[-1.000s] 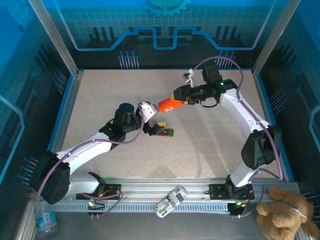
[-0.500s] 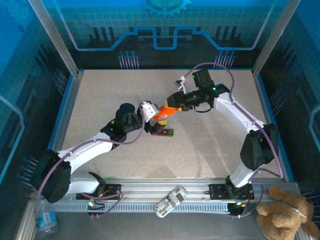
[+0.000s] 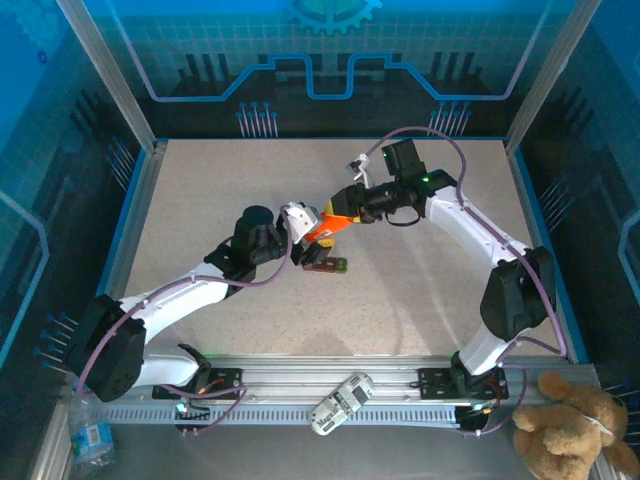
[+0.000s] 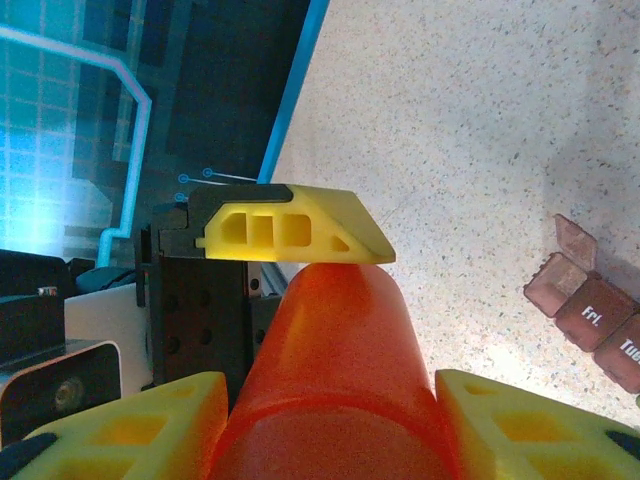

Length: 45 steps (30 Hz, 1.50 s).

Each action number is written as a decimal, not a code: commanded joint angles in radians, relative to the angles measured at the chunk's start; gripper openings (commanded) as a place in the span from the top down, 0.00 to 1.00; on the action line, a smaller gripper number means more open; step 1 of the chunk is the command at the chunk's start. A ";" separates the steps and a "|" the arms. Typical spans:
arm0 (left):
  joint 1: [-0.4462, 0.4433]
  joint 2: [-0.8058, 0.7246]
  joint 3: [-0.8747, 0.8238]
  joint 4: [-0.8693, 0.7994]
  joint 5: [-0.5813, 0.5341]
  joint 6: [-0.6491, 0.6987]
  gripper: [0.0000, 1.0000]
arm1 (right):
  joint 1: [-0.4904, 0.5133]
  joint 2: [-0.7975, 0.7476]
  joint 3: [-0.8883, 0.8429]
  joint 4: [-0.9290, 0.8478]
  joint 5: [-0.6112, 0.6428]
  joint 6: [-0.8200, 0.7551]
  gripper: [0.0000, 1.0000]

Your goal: Sort the pills into containers

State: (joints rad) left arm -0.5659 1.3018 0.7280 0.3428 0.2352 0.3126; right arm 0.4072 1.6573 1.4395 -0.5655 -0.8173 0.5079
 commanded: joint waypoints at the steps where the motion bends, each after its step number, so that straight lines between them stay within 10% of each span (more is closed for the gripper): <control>1: -0.008 0.011 0.034 0.016 0.019 -0.020 0.28 | 0.018 0.012 -0.006 0.033 -0.033 0.015 0.67; 23: -0.009 0.017 0.028 -0.037 0.006 -0.038 0.32 | 0.017 0.018 0.001 0.030 -0.032 0.015 0.68; 37: -0.009 -0.032 0.042 -0.005 -0.053 -0.131 0.91 | -0.005 0.002 -0.061 0.068 -0.006 0.043 0.69; 45: -0.006 -0.092 0.041 -0.064 -0.034 -0.132 1.00 | -0.123 -0.209 -0.210 0.250 0.009 0.210 0.25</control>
State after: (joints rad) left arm -0.5812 1.2751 0.7383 0.2657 0.2054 0.2131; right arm 0.3508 1.5597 1.2835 -0.4110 -0.8234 0.6338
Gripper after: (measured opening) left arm 0.538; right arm 0.735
